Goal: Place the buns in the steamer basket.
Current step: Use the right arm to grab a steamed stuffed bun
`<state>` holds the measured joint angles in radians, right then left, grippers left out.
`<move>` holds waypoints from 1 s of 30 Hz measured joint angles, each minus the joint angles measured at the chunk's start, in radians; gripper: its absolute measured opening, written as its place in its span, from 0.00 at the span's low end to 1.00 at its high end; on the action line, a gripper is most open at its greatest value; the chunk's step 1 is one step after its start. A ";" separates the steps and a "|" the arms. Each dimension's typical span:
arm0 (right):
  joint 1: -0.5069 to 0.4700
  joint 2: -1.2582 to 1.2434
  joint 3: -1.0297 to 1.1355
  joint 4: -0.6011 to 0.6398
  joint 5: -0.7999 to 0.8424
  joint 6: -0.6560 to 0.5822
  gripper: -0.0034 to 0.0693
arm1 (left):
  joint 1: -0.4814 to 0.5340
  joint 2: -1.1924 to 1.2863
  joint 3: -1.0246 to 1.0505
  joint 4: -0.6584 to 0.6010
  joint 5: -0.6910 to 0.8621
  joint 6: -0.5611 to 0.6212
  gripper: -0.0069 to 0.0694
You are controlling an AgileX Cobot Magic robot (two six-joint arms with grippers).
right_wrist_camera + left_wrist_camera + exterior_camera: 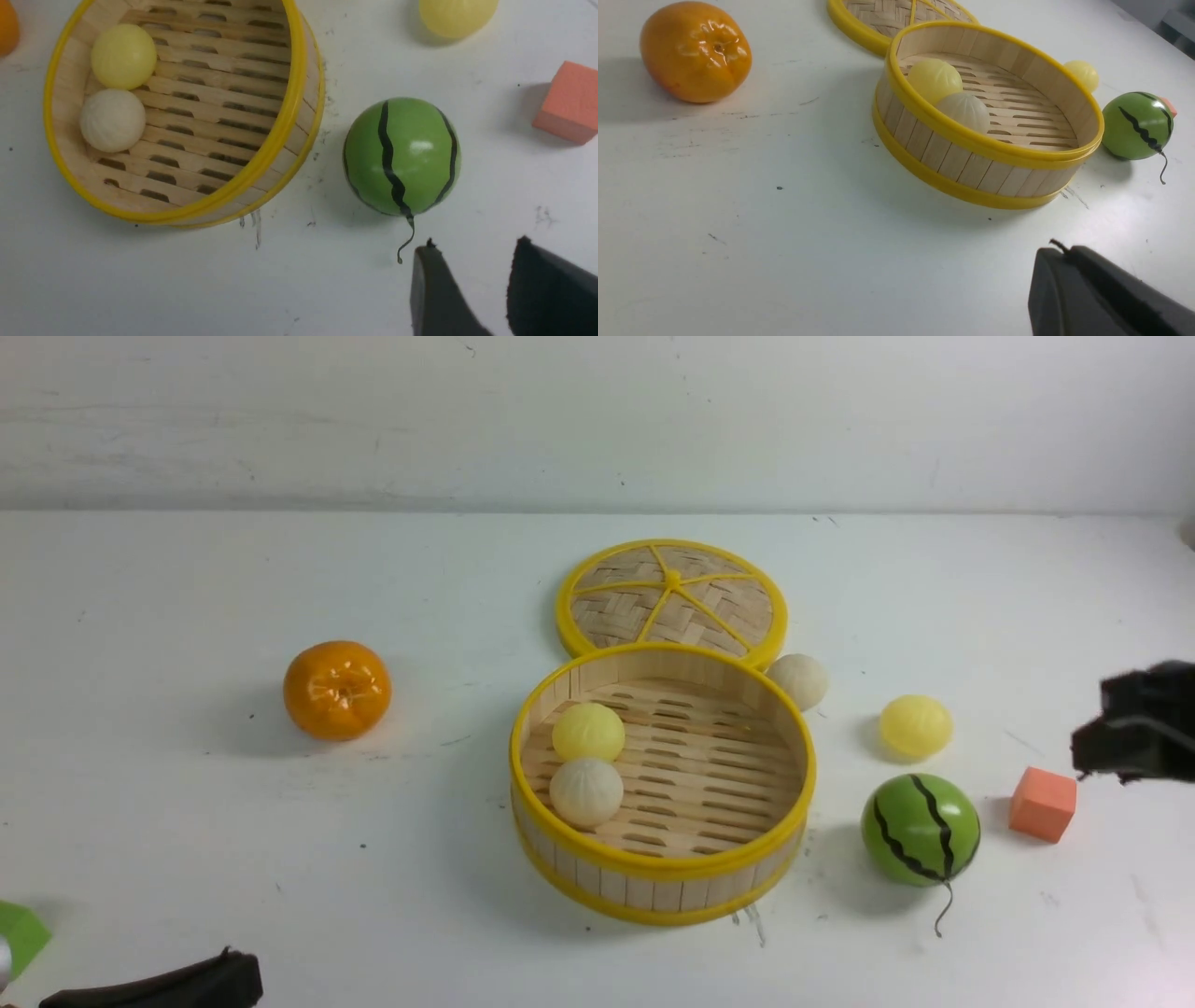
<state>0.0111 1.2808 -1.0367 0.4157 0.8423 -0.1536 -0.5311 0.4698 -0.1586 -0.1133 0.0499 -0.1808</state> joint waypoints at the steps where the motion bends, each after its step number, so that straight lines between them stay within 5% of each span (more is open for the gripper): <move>1: 0.000 0.028 -0.023 0.000 0.008 0.000 0.38 | 0.000 0.000 0.000 0.000 0.000 0.000 0.07; 13: 0.000 0.658 -0.601 -0.099 0.220 0.066 0.38 | 0.000 0.000 0.000 0.000 0.001 0.000 0.07; 30: 0.040 0.877 -0.790 -0.232 0.117 0.154 0.38 | 0.000 0.000 0.000 0.000 0.002 0.000 0.08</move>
<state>0.0516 2.1582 -1.8264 0.1841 0.9594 0.0000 -0.5311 0.4698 -0.1586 -0.1133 0.0524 -0.1808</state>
